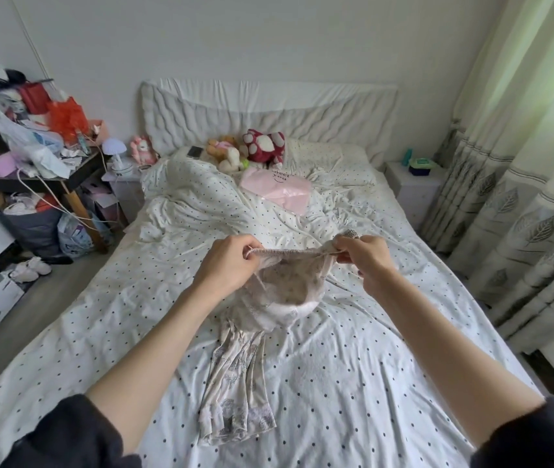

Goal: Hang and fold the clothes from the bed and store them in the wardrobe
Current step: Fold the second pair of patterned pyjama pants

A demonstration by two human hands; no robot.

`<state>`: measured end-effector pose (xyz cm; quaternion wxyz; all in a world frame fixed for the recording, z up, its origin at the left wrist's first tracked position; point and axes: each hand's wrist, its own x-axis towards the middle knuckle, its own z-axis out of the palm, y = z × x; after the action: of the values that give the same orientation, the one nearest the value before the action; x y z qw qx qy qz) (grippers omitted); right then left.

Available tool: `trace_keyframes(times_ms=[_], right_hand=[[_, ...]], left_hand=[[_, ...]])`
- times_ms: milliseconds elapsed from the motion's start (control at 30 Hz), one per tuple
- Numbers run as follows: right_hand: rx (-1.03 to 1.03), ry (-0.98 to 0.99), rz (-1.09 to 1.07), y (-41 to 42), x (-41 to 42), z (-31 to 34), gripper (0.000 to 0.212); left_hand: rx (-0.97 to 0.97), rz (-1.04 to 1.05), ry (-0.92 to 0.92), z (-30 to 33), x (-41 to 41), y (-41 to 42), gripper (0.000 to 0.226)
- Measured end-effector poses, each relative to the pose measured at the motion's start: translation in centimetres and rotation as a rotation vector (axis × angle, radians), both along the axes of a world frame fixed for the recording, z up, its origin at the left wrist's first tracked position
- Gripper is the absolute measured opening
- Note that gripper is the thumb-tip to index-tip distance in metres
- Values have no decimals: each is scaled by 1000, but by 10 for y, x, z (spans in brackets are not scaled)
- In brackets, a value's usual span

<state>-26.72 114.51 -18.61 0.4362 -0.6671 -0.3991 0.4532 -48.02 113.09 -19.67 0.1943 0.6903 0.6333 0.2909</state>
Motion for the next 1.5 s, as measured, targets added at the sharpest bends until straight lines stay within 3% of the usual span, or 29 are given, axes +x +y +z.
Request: trace_keyframes(times_ms=[100,200,300,433,633,800,867,967,1067,1200,1300,1500], right_hand=[[44,-88,-26,2,2,-1,18],[10,-46,-72,3,20,3,10],[24,6,-137,1,40,7,15],[12,80,-2,-1,33,16,17],[95,1,240,-10,13,31,13],[241,-238,514,-24,21,46,14],[284,-312,569,-29,26,46,22],[314,-335,569,-32,32,35,25],[318,-311,603,-39,39,16,21],[122,-312,754,-51,42,-19,19],[-4,-491,746,-52,36,-50,31],[-57,-900,686,-40,46,-67,16]], left_hand=[[-13,16,81,-1,-2,-2,16],[-9,155,137,-5,-22,-2,19],[41,240,98,-3,-45,-3,24],[-37,-23,4,-5,-27,-7,18],[-61,-257,-92,-8,29,-10,48],[-130,-475,-244,20,41,3,80],[-206,-547,-255,28,46,6,62],[-201,-535,-226,29,54,5,14],[-123,-523,-164,32,55,0,17],[-104,-546,-305,44,49,-5,16],[-89,-497,-421,53,38,-5,16],[-53,-310,-475,48,4,-2,28]])
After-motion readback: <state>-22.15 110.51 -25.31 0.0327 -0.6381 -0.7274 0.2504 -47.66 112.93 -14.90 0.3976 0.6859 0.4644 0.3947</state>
